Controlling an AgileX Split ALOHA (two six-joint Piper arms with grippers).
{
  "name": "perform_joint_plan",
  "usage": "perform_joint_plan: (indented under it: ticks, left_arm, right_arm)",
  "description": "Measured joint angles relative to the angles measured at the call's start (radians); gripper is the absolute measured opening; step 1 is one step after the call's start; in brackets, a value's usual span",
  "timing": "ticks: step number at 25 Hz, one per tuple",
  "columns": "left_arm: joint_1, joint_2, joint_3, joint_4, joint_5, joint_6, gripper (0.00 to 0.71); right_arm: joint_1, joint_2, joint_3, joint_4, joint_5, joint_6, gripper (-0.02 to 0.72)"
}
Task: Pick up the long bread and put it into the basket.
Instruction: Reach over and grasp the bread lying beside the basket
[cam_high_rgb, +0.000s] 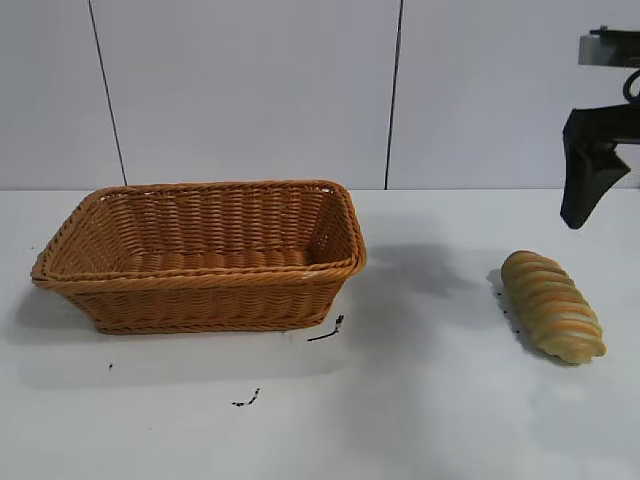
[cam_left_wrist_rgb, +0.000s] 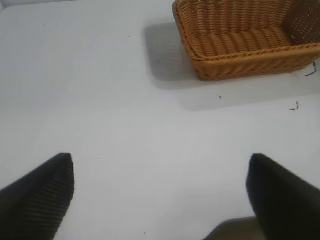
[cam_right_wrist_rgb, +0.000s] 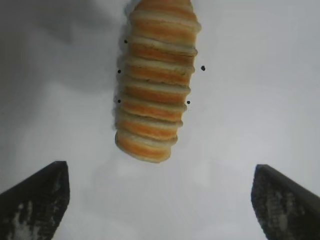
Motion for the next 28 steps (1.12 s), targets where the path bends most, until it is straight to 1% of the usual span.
perform_joint_plan:
  ticks: [2,4,10,15,28]
  left_arm:
    - [0.000,0.000,0.000,0.000,0.000,0.000,0.696]
    - [0.000,0.000,0.000,0.000,0.000,0.000,0.696]
    - [0.000,0.000,0.000,0.000,0.000,0.000,0.696]
    - [0.000,0.000,0.000,0.000,0.000,0.000,0.696]
    - [0.000,0.000,0.000,0.000,0.000,0.000,0.696]
  right_arm:
    - [0.000,0.038,-0.017,-0.001,-0.015,0.020,0.683]
    - [0.000,0.079,-0.042,-0.003,-0.019,0.021,0.683]
    - [0.000,0.160,-0.089,0.002,-0.058,0.015,0.683]
    - [0.000,0.200,-0.090,0.005,-0.078,-0.006,0.683]
    - [0.000,0.240,-0.090,0.005,-0.087,-0.036,0.683]
